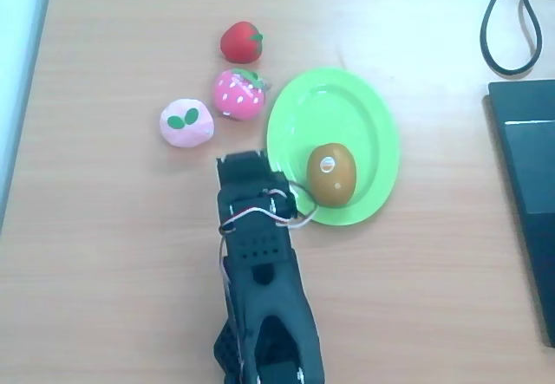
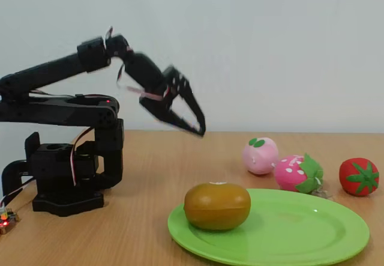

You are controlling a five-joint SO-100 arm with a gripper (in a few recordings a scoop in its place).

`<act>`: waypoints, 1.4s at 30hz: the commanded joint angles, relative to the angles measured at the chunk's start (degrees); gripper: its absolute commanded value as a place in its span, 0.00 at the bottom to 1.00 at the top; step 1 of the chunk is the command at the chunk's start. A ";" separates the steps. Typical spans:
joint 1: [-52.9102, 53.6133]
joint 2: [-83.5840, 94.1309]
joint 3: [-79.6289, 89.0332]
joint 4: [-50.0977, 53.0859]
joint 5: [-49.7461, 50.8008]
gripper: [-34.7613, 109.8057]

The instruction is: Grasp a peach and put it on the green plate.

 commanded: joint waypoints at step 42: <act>-7.29 -65.21 -56.69 7.03 -20.48 0.25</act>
